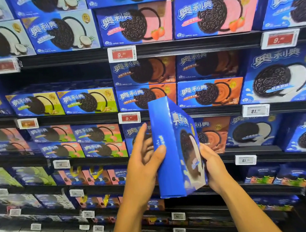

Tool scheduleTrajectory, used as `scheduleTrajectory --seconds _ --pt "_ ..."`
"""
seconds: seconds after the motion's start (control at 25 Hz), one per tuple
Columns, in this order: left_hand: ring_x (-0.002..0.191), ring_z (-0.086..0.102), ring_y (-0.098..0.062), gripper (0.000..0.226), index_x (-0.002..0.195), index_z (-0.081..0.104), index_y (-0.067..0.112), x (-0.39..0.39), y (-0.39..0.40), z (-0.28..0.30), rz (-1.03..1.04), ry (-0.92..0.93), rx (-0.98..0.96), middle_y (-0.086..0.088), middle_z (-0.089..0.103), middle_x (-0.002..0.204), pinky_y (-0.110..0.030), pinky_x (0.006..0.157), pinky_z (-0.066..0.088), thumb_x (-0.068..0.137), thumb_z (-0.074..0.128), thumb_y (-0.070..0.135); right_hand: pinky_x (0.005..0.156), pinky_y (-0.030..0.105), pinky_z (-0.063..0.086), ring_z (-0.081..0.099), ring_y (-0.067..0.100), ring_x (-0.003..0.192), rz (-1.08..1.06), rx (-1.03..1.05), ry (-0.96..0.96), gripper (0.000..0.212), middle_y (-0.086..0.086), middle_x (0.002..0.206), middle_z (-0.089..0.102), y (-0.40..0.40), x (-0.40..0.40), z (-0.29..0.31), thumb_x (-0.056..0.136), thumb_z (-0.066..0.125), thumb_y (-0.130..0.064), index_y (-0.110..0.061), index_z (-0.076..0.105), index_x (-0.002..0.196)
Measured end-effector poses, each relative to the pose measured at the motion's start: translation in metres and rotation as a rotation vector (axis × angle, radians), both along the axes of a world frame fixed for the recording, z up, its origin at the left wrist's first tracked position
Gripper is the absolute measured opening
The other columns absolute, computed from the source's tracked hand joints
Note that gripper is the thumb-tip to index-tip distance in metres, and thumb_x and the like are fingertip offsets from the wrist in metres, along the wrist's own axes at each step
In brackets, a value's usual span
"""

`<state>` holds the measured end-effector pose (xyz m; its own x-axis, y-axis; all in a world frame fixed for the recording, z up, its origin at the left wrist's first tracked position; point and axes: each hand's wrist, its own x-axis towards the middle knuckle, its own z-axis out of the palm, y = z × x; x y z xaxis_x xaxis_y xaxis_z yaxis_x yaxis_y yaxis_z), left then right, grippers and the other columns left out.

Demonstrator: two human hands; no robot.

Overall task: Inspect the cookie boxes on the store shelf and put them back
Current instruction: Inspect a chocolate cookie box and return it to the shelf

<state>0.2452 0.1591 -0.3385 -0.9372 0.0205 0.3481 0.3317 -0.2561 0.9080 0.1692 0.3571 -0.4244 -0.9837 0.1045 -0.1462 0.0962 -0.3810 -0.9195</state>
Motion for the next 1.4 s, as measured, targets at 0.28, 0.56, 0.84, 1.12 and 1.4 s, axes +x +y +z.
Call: scheduleTrajectory --seconds 0.28,0.56,0.84,1.12,1.4 --pt "0.109 0.069 -0.016 0.038 0.129 0.055 0.048 -0.032 -0.022 -0.022 0.086 -0.220 0.068 0.014 0.063 0.134 -0.037 0.079 0.060 0.096 0.056 0.030 0.083 0.043 0.060 0.072 0.022 0.100 0.004 -0.100 0.070 0.027 0.007 0.125 0.071 0.040 0.013 0.032 0.103 0.052 -0.019 -0.019 0.065 0.126" --pt "0.108 0.070 -0.018 0.036 0.137 0.051 0.037 -0.055 -0.031 -0.058 0.145 -0.327 0.004 0.007 0.069 0.125 -0.044 0.086 0.059 0.102 0.051 0.029 0.070 0.029 0.060 0.072 0.014 0.101 0.077 -0.035 0.278 0.043 -0.005 0.120 0.073 0.028 0.052 0.069 0.088 0.063 -0.012 -0.019 0.062 0.131" --pt "0.135 0.048 -0.031 0.037 0.139 0.049 0.015 -0.086 -0.006 -0.081 -0.145 -0.529 0.395 -0.013 0.054 0.144 -0.054 0.116 0.032 0.104 0.039 0.009 0.082 0.026 0.057 0.070 0.015 0.108 0.099 0.176 0.523 0.059 -0.004 0.124 0.071 -0.018 0.084 0.101 0.069 0.084 -0.028 -0.035 0.066 0.125" --pt "0.144 0.032 -0.043 0.069 0.148 0.042 0.011 -0.087 0.021 -0.099 -0.389 -0.575 0.540 -0.023 0.040 0.153 -0.060 0.119 0.021 0.087 0.070 0.027 0.091 0.033 0.056 0.064 0.015 0.115 0.034 0.358 0.573 0.059 -0.005 0.131 0.061 -0.053 0.099 0.104 0.073 0.083 -0.027 -0.044 0.059 0.124" --pt "0.125 0.052 -0.041 0.069 0.147 0.043 0.007 -0.084 0.014 -0.104 -0.392 -0.609 0.523 -0.021 0.053 0.138 -0.060 0.113 0.033 0.085 0.068 0.020 0.089 0.028 0.056 0.061 0.008 0.119 0.050 0.377 0.584 0.056 -0.013 0.129 0.061 -0.050 0.103 0.102 0.075 0.081 -0.029 -0.045 0.059 0.124"
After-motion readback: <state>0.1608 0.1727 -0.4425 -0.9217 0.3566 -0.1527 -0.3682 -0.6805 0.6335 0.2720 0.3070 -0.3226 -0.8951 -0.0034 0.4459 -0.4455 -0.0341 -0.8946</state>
